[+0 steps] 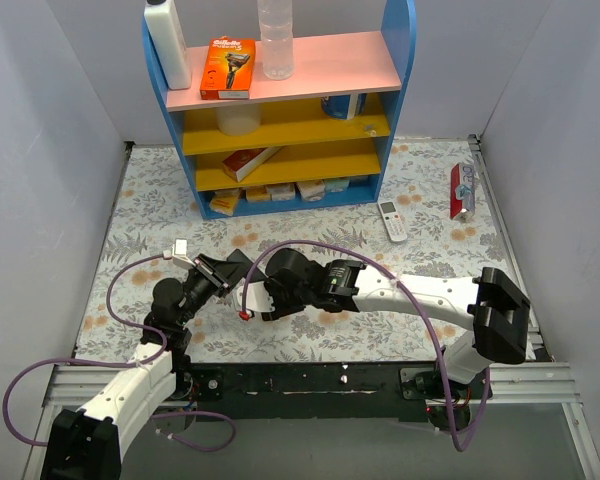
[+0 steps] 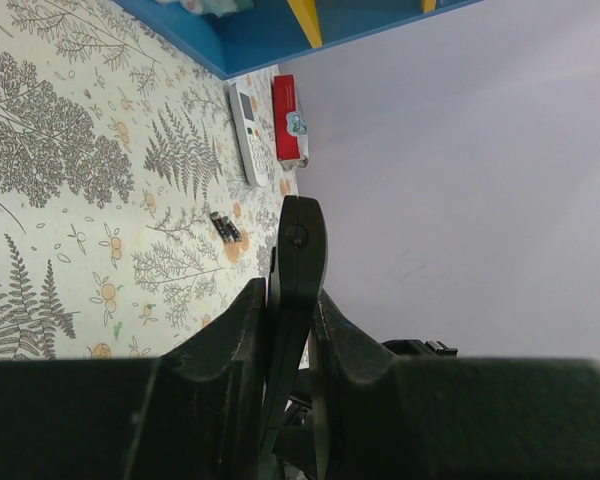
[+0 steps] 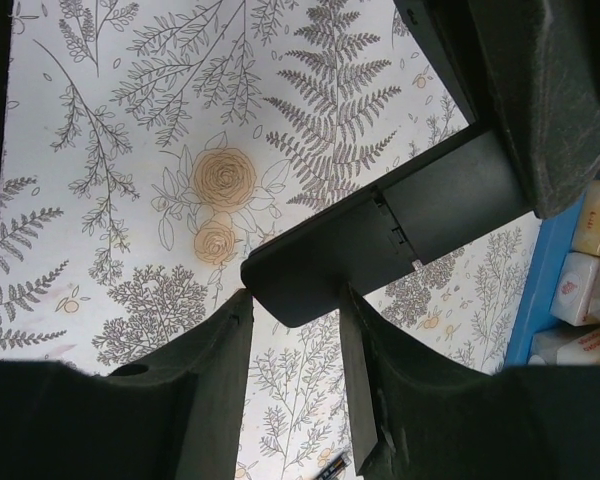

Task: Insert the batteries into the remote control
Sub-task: Load the battery cover into the remote control, then place the remote control at the center of the board.

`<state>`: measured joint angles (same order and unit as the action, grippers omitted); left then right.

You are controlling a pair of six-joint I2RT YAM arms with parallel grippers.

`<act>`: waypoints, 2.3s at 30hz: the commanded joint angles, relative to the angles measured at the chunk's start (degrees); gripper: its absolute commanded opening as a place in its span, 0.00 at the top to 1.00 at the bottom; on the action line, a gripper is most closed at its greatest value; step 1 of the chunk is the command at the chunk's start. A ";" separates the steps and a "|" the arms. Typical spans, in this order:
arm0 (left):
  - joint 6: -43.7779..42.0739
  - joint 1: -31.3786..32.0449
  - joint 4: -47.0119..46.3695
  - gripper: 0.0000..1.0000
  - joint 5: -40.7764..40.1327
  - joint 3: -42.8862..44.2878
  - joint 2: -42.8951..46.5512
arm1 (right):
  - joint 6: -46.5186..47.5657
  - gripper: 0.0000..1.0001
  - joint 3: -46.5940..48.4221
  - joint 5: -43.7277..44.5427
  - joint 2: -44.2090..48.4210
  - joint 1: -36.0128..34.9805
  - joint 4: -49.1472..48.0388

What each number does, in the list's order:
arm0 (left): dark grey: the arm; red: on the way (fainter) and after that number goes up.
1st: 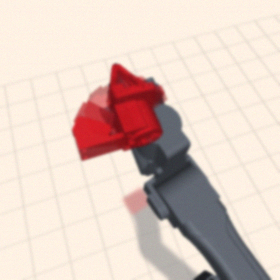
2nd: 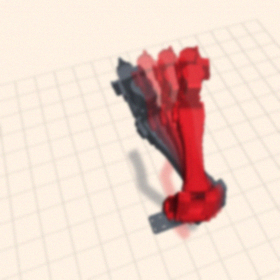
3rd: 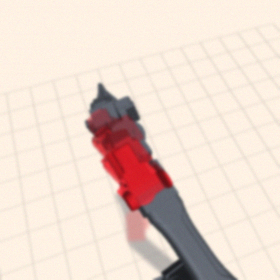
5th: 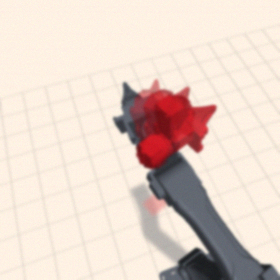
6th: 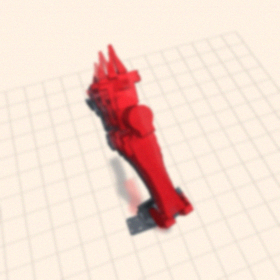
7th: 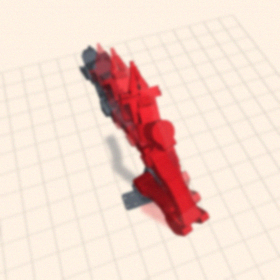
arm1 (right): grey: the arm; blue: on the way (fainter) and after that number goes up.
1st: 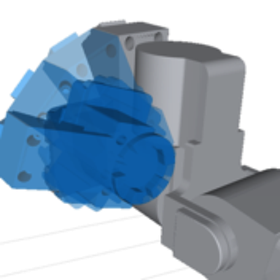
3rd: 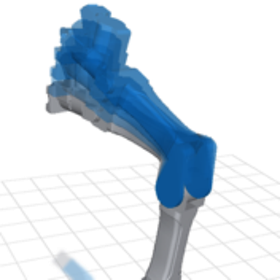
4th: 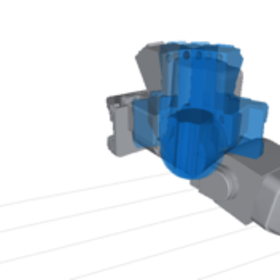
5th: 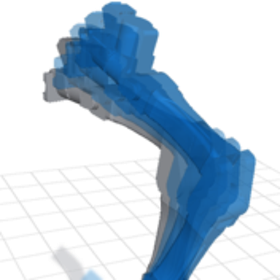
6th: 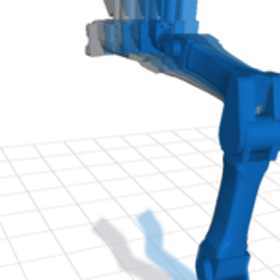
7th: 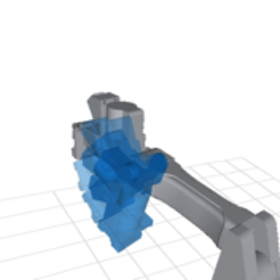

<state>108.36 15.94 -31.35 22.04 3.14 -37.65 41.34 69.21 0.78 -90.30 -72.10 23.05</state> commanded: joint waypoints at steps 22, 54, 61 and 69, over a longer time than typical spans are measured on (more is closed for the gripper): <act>20.25 5.32 2.94 1.00 4.42 4.50 4.51 | -3.98 0.42 -3.02 -0.25 0.30 0.29 -17.25; -52.45 5.32 69.41 0.97 -51.37 51.87 -41.96 | -46.96 0.02 -32.38 15.91 41.43 19.36 -18.30; -53.34 5.24 73.80 0.90 -58.17 58.20 -57.87 | -50.22 0.03 -32.73 16.01 41.52 20.50 -16.72; -52.55 6.73 73.54 0.63 -52.20 59.88 -61.23 | -53.55 0.03 -32.91 17.59 40.56 21.38 -15.14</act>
<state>55.31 21.82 41.63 -31.00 61.47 -101.16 -9.45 36.58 16.62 -49.54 -51.42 7.44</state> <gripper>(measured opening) 0.306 0.971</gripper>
